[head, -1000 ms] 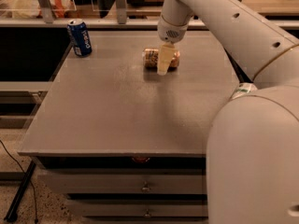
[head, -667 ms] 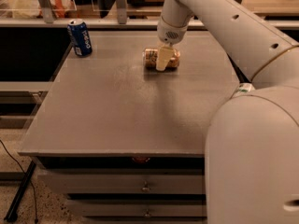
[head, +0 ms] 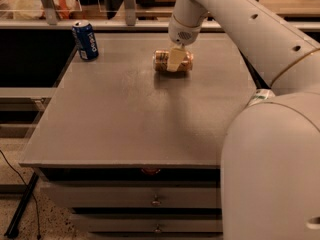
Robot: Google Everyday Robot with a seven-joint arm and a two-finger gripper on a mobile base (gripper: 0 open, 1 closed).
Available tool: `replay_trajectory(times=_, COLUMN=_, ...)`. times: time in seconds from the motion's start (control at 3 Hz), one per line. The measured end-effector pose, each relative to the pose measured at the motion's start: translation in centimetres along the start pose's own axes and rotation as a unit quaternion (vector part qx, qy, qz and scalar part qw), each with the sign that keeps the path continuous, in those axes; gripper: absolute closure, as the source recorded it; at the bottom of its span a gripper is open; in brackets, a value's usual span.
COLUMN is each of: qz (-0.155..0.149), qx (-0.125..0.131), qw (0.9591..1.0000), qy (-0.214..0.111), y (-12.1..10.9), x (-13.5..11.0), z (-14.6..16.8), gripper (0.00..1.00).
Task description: Pick orange can
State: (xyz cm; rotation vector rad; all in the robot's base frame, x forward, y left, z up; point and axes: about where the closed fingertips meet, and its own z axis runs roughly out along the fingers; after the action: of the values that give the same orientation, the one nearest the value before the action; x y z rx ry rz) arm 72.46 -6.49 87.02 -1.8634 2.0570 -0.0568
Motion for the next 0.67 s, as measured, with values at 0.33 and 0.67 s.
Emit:
replay_trajectory(times=0.33, qz=-0.01, qx=0.023, qw=0.9997, qy=0.001, y=-0.5, x=-0.3, z=-2.2, gripper=1.0)
replay_trajectory(times=0.67, qz=-0.019, qx=0.042, qw=0.9989, qy=0.004, y=-0.9, x=-0.6, z=-4.2, gripper=1.0)
